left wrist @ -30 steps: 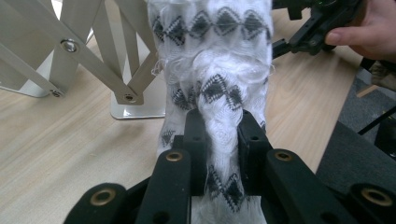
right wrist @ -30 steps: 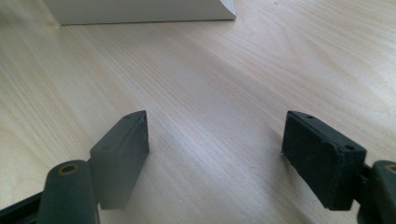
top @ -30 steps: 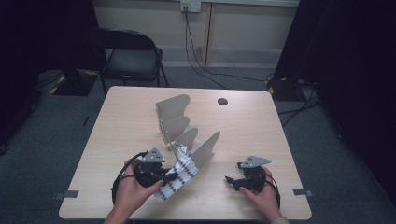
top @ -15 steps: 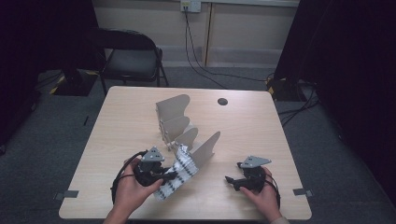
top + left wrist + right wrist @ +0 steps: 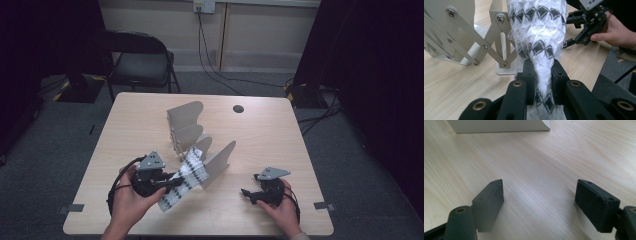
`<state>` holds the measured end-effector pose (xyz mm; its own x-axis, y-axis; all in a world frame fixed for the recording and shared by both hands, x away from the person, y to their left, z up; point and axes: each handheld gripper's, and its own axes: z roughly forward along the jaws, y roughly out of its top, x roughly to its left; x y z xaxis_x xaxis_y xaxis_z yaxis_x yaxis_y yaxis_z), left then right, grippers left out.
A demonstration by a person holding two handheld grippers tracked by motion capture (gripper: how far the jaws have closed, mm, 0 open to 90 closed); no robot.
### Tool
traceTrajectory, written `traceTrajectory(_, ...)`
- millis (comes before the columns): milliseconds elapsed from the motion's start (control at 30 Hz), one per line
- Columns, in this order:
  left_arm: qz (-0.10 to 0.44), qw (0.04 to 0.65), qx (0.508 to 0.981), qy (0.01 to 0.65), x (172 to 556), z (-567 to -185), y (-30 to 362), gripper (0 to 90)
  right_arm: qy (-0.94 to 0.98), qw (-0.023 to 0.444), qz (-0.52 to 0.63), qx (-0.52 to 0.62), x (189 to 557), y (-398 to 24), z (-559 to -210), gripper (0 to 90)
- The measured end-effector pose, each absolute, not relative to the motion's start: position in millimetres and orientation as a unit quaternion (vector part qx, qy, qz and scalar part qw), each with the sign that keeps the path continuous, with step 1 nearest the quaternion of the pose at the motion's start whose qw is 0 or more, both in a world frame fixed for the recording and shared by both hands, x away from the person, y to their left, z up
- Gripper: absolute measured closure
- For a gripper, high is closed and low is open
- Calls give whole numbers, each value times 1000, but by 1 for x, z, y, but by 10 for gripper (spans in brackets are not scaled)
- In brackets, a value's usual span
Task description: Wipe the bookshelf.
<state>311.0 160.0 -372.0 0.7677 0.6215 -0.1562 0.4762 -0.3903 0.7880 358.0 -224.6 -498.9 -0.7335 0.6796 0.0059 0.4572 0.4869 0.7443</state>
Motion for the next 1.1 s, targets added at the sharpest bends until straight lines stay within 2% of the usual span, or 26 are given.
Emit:
traceTrajectory(567,40,360,868,341,322,-439,133,782,850,146,380,334,358,-225,-499,223)
traceTrajectory(1100,9,319,876,362,325,-466,139,781,850,146,380,334,358,-225,-499,223)
